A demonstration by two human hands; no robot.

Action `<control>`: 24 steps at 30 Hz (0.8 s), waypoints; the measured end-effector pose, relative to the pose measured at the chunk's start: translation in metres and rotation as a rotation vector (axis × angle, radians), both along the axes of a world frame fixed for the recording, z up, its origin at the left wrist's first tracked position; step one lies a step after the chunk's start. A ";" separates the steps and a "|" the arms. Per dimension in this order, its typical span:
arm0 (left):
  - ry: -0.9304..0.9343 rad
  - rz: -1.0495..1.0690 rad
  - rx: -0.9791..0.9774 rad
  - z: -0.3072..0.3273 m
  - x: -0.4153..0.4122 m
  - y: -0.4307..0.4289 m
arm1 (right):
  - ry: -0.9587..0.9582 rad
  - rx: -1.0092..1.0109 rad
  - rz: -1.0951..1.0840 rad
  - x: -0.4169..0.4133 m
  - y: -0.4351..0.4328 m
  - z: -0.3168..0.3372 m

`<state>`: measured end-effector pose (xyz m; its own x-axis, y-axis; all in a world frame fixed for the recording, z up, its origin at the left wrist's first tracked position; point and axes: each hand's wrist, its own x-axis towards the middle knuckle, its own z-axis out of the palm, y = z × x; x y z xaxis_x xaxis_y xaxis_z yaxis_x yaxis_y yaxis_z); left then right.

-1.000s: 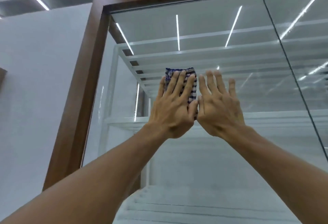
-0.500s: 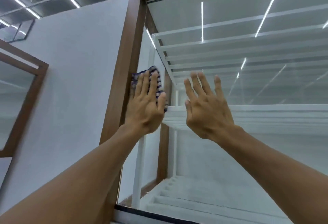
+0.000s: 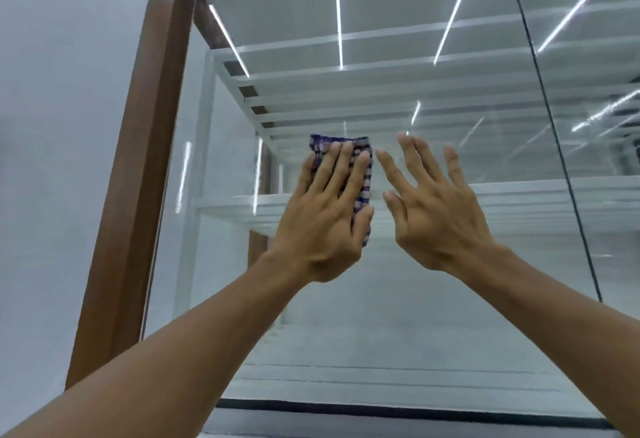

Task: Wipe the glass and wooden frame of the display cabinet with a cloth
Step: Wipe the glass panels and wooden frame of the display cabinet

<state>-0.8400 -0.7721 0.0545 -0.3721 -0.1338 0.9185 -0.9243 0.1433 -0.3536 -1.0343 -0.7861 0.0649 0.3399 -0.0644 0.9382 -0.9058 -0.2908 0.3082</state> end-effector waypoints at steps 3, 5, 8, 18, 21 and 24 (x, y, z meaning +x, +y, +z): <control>0.110 -0.028 0.032 0.028 -0.033 -0.002 | -0.020 0.005 -0.032 -0.029 0.002 0.002; 0.164 -0.059 0.068 0.041 -0.068 -0.002 | -0.063 0.013 -0.050 -0.045 0.002 0.005; -0.025 -0.063 0.053 0.015 -0.110 -0.004 | -0.135 0.004 -0.107 -0.082 0.004 0.004; -0.079 -0.077 0.100 0.038 -0.198 -0.008 | -0.332 -0.016 0.107 -0.149 0.002 -0.035; -0.205 -0.070 0.096 0.000 -0.199 -0.011 | -0.333 -0.049 0.038 -0.144 0.005 -0.045; -0.224 -0.123 0.054 -0.021 -0.160 -0.012 | -0.255 -0.048 0.005 -0.119 0.007 -0.054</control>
<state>-1.0002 -0.7837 0.0331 -0.5821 -0.1211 0.8041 -0.7982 0.2739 -0.5365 -1.1537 -0.7796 0.0113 0.0920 -0.0169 0.9956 -0.9544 -0.2865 0.0833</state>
